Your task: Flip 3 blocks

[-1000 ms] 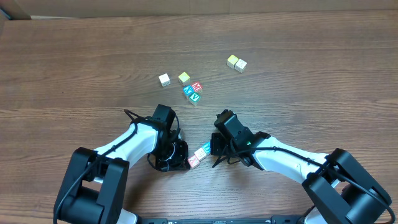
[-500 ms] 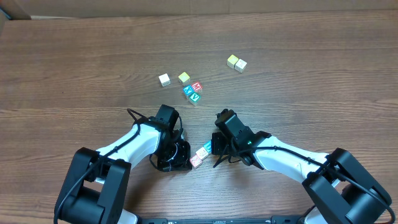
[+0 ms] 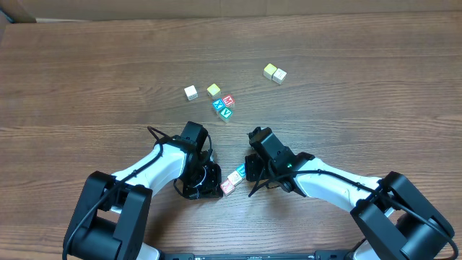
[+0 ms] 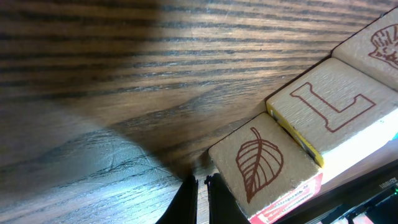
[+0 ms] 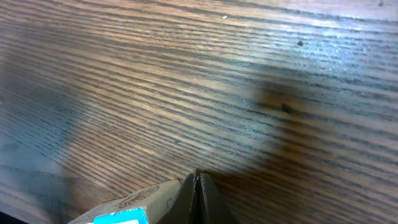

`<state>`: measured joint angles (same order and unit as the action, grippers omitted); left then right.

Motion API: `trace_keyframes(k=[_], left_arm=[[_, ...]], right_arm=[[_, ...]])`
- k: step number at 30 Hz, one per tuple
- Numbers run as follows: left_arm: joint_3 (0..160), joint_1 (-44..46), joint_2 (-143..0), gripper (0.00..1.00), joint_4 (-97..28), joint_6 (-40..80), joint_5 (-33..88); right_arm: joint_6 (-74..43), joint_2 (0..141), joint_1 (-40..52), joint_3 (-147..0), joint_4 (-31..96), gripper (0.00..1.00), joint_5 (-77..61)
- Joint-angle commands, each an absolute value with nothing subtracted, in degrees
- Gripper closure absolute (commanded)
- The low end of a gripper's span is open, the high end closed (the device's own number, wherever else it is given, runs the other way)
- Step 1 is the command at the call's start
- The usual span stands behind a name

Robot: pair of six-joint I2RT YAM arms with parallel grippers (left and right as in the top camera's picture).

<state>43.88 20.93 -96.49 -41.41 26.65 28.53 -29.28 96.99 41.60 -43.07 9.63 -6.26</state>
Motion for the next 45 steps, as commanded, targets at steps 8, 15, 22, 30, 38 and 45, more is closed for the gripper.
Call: trace_keyframes(k=[8, 15, 22, 30, 38, 45], left_arm=[[42.2, 22.3, -98.9, 0.96, -40.0, 26.8, 22.1], [42.2, 23.3, -98.9, 0.96, -40.0, 26.6, 21.8], [42.2, 23.4, -98.9, 0.96, -38.7, 27.1, 21.9], [42.2, 23.4, -98.9, 0.96, -38.9, 28.1, 21.9], [42.2, 23.4, -98.9, 0.96, -38.7, 41.3, 22.1], [42.2, 23.4, -98.9, 0.96, -38.9, 47.7, 23.4]], right_arm=[[-25.0, 97.7, 41.6, -43.2, 8.4, 0.96, -8.3], [-23.5, 97.7, 41.6, -43.2, 7.6, 0.96, -8.7], [-23.5, 97.8, 41.6, -43.2, 7.6, 0.96, -8.7], [-23.9, 98.2, 41.6, -43.2, 7.7, 0.96, -9.1], [-24.5, 98.2, 41.6, -43.2, 7.7, 0.96, -9.1], [-25.3, 98.2, 41.6, -43.2, 7.8, 0.96, -9.1]])
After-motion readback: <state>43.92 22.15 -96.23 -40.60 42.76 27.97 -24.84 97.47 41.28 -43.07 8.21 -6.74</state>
